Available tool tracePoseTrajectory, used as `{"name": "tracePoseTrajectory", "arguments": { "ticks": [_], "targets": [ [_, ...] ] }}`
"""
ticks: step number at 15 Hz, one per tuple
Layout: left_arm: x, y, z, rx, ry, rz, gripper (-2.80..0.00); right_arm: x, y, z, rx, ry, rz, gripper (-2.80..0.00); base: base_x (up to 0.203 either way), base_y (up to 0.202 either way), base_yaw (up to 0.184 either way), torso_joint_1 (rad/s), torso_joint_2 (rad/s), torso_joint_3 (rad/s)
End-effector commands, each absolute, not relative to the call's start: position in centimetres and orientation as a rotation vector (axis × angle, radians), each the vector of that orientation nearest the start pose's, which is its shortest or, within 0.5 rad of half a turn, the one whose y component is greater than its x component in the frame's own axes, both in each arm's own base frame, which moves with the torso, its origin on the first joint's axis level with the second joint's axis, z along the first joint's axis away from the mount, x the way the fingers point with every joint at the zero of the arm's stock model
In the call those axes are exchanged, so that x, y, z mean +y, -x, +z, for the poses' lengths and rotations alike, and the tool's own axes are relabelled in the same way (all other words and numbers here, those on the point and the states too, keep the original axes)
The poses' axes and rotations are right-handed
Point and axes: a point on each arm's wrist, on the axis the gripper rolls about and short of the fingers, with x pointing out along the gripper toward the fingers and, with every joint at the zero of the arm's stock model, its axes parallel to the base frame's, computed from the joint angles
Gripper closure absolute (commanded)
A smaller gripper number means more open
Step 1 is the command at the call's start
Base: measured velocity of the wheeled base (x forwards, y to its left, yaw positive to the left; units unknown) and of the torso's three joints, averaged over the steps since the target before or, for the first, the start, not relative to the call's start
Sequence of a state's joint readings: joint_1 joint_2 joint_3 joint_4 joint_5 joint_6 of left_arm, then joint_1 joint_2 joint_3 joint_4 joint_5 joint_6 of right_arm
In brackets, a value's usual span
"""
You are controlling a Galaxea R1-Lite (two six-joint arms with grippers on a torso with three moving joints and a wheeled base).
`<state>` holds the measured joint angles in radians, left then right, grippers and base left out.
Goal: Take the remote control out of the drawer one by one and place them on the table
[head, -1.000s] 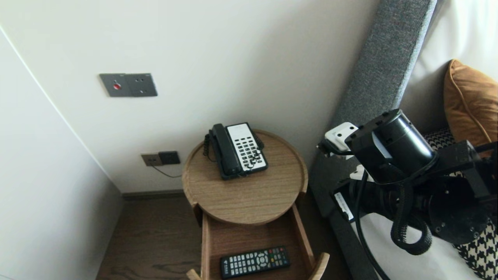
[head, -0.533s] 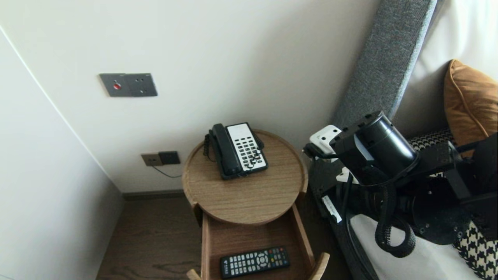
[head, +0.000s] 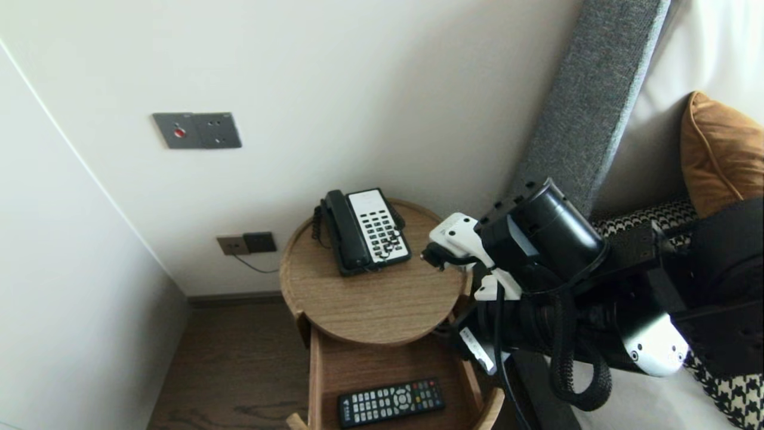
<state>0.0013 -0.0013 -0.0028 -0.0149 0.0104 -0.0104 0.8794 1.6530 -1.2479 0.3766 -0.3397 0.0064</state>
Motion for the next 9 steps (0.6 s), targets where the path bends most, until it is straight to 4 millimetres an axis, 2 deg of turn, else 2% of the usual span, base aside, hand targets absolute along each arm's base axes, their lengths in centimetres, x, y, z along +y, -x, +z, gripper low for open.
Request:
{"name": "tracePoseTrajectory", "arguments": {
  "ticks": [1,4,6,9],
  "targets": [
    [0.0,2.3,7.8,-0.019,0.011,0.013,0.0,22.2,-19.1,21.9,0.685,0.459,0.541,-2.8,0.0,0.0,0.0,0.0,0.0,0.0],
    [0.0,2.3,7.8,-0.02,0.011,0.013,0.0,22.7,-19.5,20.4,0.748,0.498,0.602,-2.8,0.0,0.0,0.0,0.0,0.0,0.0],
    [0.0,2.3,7.8,-0.02,0.011,0.012,0.0,23.0,-19.8,18.4,0.813,0.531,0.611,-2.8,0.0,0.0,0.0,0.0,0.0,0.0],
    [0.0,2.3,7.8,-0.018,0.004,0.012,0.0,23.6,-20.3,16.5,0.875,0.547,0.641,-2.8,0.0,0.0,0.0,0.0,0.0,0.0]
  ]
}}
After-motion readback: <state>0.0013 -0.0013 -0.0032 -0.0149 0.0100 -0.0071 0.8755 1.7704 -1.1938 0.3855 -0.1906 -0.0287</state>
